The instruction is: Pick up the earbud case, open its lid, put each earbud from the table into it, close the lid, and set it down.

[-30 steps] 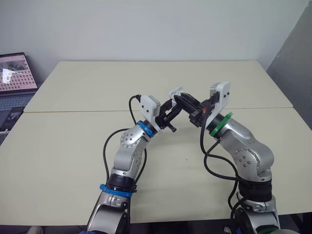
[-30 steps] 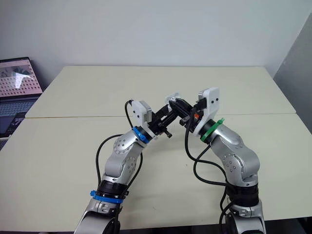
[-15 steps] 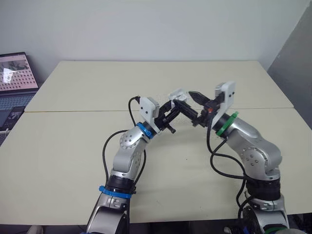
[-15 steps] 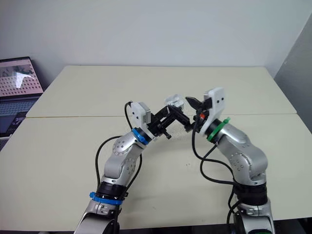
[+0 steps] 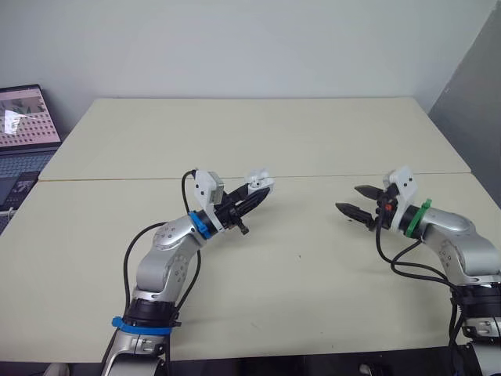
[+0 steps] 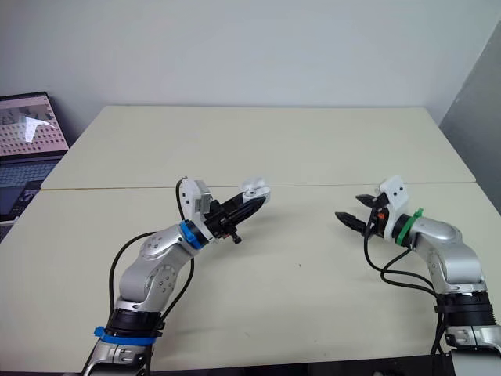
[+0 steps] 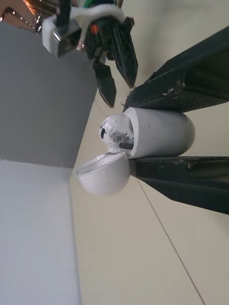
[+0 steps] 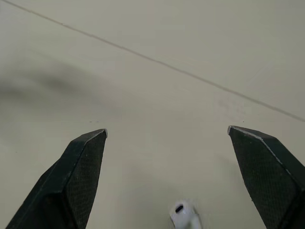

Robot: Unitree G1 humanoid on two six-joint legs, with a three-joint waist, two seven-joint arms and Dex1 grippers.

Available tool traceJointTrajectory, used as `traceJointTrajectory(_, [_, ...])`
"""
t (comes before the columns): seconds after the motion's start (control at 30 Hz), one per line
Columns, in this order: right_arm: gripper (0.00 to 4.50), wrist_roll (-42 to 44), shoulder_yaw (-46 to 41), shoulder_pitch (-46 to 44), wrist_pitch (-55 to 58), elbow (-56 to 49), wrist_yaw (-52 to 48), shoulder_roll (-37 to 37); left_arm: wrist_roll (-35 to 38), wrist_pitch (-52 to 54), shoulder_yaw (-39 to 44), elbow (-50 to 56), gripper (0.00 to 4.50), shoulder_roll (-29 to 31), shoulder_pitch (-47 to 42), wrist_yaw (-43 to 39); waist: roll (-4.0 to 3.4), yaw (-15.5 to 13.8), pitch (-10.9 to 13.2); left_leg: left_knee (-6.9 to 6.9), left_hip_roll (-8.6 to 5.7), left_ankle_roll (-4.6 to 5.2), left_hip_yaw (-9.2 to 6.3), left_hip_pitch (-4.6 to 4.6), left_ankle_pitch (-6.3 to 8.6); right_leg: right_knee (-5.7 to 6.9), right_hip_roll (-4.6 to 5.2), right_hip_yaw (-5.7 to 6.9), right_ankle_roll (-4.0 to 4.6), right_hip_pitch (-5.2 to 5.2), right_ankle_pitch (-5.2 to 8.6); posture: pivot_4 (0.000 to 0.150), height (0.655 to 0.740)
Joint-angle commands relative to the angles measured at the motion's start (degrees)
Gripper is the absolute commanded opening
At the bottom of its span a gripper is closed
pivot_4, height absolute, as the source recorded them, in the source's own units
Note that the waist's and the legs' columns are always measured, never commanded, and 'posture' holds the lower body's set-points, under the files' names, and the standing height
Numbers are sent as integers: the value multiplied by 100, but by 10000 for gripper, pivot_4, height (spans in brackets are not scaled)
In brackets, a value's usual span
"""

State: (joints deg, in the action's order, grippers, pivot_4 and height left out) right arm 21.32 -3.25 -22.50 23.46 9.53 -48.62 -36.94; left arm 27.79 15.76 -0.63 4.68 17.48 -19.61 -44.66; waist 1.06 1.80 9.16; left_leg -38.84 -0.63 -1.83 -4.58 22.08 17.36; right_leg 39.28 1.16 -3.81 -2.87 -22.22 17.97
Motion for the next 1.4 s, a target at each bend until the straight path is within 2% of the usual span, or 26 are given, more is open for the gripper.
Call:
traceJointTrajectory(0.03, [42479, -233, 21, -35, -567, 417, -214, 1, 155, 124, 38, 437, 8010, 74, 67, -44, -1, -1, 0, 0, 0, 0, 0, 0, 0, 0, 0, -1, 0, 0, 0, 1500, 7400])
traceJointTrajectory(0.23, [42479, -624, 206, 11, -1071, 1172, -442, 1, 184, 295, 64, 667, 8010, 98, 135, 66, -1, -1, 0, 0, 1, -1, 1, -1, -1, -1, 0, -1, 0, 1, 0, 1500, 7400])
traceJointTrajectory(0.3, [38918, -653, 214, 41, -1166, 1194, -510, -19, 186, 328, 83, 710, 8010, 105, 147, 89, -1, -2, 0, 0, 2, -1, 2, -3, -1, -2, 0, -2, 0, 4, 0, 1500, 7400])
traceJointTrajectory(0.33, [36494, -654, 204, 57, -1188, 1174, -535, -19, 185, 336, 91, 715, 8010, 109, 148, 97, -1, -2, 0, 0, 2, -1, 0, -3, -1, -2, 0, -1, 0, 5, 0, 1500, 7400])
traceJointTrajectory(0.63, [4272, -805, 232, 106, -1469, 1026, -614, -26, 190, 385, 76, 588, 8010, 140, 5, 52, -1, -3, 0, 0, 2, -2, 1, -4, -1, -2, 0, -1, 0, 5, 0, 1500, 7400])
traceJointTrajectory(0.8, [4185, -743, 148, 305, -1697, 689, -852, -146, 207, 439, 73, 583, 8010, 165, -23, 34, -1, -7, 0, 0, 2, -2, 1, -4, -1, -2, 0, -2, 0, 4, 0, 1500, 7400])
traceJointTrajectory(0.93, [4185, -359, 250, 993, -1935, -253, -2211, -755, 218, 475, 89, 602, 8010, 196, 16, -20, -8, -21, 4, 0, 1, -2, 0, -1, -1, -6, 1, -1, 0, 5, 0, 1500, 7400])
traceJointTrajectory(1.03, [4185, -454, 461, 1401, -2362, -565, -3085, -1346, 214, 469, 81, 574, 8010, 200, 19, -58, -8, -28, 5, -1, 0, -1, -3, -3, 0, -17, 2, 2, 0, 16, 0, 1500, 7400])
traceJointTrajectory(1.17, [4185, -824, 834, 1474, -3157, -455, -3736, -1805, 207, 494, 22, 598, 8010, 161, -10, -41, -7, -9, 5, -2, 1, 0, -2, -19, 0, -20, 1, 2, -4, 29, -2, 1500, 7400])
traceJointTrajectory(1.4, [4185, -1317, 1280, 863, -4330, 453, -4073, -1809, 229, 606, 6, 709, 8010, 138, -51, 39, -7, -13, 6, -3, 6, -2, -3, -24, -1, -22, -1, 4, -3, 35, -2, 1500, 7400])
